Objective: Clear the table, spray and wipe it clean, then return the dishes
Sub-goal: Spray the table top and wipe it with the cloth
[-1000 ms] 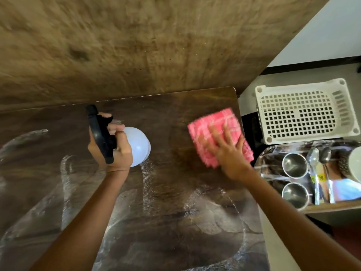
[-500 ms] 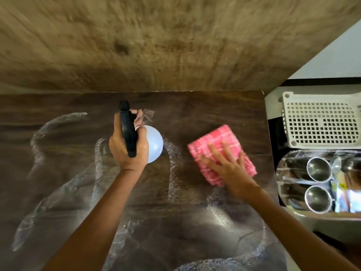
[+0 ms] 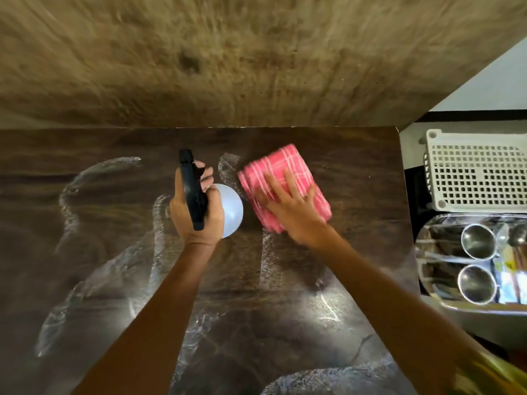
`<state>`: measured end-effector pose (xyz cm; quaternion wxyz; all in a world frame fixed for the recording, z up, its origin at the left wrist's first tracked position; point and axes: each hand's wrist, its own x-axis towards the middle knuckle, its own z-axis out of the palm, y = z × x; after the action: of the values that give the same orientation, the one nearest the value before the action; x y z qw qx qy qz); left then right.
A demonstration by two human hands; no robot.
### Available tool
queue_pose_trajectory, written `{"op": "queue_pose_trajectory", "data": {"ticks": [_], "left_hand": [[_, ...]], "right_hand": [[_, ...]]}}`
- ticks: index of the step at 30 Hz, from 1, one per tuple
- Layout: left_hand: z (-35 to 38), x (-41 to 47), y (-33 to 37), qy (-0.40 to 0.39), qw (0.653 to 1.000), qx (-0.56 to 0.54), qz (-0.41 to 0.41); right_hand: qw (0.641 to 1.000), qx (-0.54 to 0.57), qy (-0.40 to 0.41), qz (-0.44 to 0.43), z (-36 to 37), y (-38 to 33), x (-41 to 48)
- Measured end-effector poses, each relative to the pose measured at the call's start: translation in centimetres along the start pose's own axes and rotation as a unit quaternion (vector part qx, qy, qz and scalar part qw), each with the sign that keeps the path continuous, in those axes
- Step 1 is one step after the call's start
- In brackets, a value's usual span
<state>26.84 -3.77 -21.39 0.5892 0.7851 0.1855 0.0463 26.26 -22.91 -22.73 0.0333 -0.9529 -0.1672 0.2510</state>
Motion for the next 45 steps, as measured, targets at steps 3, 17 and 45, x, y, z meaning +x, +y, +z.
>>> {"op": "queue_pose_trajectory", "data": {"ticks": [3,17,45], "left_hand": [[0.3,-0.7,1.4,0.043,0.995,-0.021,0.09],[0.4,-1.2,2.5,0.041,0.988,0.003,0.147],[-1.6,-8.0,2.7,-0.011,0.99,-0.092,0.108]], "right_hand": [[0.999,0.006,-0.026,0.034,2.7,2.4,-7.5],[1.0,0.005,-0.02,-0.003,1.2,-0.5,-3.3],[0.969,0.132,-0.004,0.21,4.3,2.5,-10.8]]}}
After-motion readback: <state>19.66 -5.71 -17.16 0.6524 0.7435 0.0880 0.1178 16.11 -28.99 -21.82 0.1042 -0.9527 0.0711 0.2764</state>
